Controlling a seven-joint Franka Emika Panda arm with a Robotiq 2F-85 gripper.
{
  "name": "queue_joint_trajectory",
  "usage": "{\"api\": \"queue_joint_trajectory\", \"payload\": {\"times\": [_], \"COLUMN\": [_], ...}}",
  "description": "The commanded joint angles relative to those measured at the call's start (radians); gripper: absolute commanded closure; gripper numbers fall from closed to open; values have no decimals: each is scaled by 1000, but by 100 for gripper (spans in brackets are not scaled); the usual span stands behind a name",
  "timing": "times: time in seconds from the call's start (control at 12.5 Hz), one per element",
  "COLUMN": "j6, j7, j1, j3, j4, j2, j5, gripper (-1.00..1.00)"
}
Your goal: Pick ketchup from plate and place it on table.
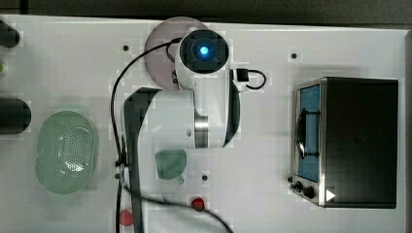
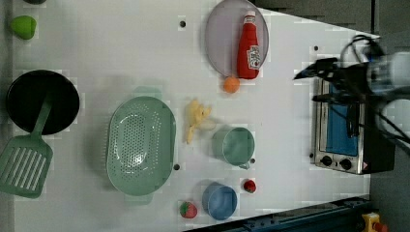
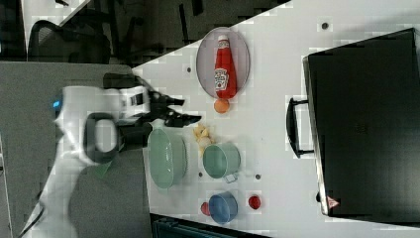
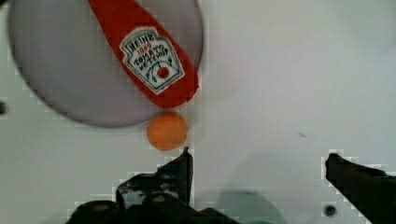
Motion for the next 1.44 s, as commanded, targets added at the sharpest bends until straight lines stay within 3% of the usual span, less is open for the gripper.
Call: {"api": "queue_joint_trajectory", "payload": {"times": [0.08,0.4,0.72,1.44], "j6": [114,218,226,312], "j7": [-111,-410,-649,-692], "j1": [7,9,15,43], "j3": [8,10,10,9], "j4": [-2,61,196,394], "j2": [46,205,351,591], "j5": [6,5,4,-88], "gripper": [-100,-100,-100,-100]}}
